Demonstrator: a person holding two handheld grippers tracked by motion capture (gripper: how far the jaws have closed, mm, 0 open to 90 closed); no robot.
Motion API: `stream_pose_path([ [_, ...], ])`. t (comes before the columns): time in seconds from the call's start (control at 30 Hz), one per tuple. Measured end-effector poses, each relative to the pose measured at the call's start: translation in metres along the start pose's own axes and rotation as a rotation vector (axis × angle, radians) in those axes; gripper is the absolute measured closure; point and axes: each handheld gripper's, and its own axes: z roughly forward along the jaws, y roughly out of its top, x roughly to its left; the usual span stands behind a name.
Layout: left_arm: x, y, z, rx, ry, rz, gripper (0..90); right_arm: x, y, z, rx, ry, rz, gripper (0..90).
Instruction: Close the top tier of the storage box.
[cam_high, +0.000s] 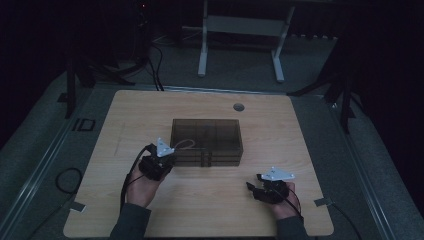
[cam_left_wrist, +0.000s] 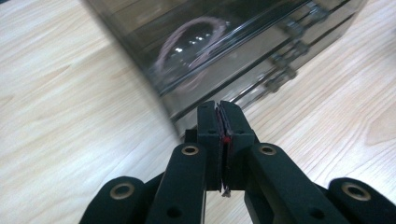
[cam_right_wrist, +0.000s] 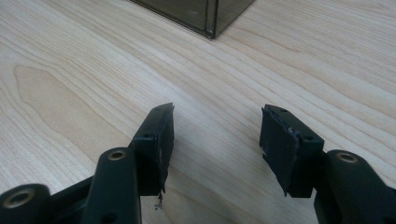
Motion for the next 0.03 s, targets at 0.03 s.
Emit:
stream_pose_path([
  [0.03, 0.0031, -0.0035, -0.0009, 0.001, 0.007, -0.007, 88.0, -0.0001, 0.0000, 0.0000, 0.000, 0.001, 0.000, 44.7],
])
